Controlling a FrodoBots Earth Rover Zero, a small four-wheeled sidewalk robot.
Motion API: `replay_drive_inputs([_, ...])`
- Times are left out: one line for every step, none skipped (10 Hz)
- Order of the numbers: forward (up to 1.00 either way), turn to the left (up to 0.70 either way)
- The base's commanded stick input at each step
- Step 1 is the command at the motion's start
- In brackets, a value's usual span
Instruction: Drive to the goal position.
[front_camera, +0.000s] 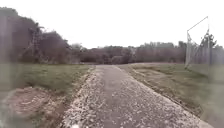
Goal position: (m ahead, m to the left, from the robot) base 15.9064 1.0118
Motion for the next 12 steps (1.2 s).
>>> replay_drive_inputs([0.7, 0.0])
replay_drive_inputs([0.7, 0.0])
replay_drive_inputs([0.7, 0.0])
replay_drive_inputs([0.7, 0.0])
replay_drive_inputs([0.7, 0.0])
replay_drive_inputs([0.7, 0.0])
replay_drive_inputs([0.7, 0.0])
replay_drive_inputs([0.7, 0.0])
replay_drive_inputs([0.7, 0.0])
replay_drive_inputs([0.7, 0.0])
replay_drive_inputs([0.7, 0.0])
replay_drive_inputs([0.7, 0.0])
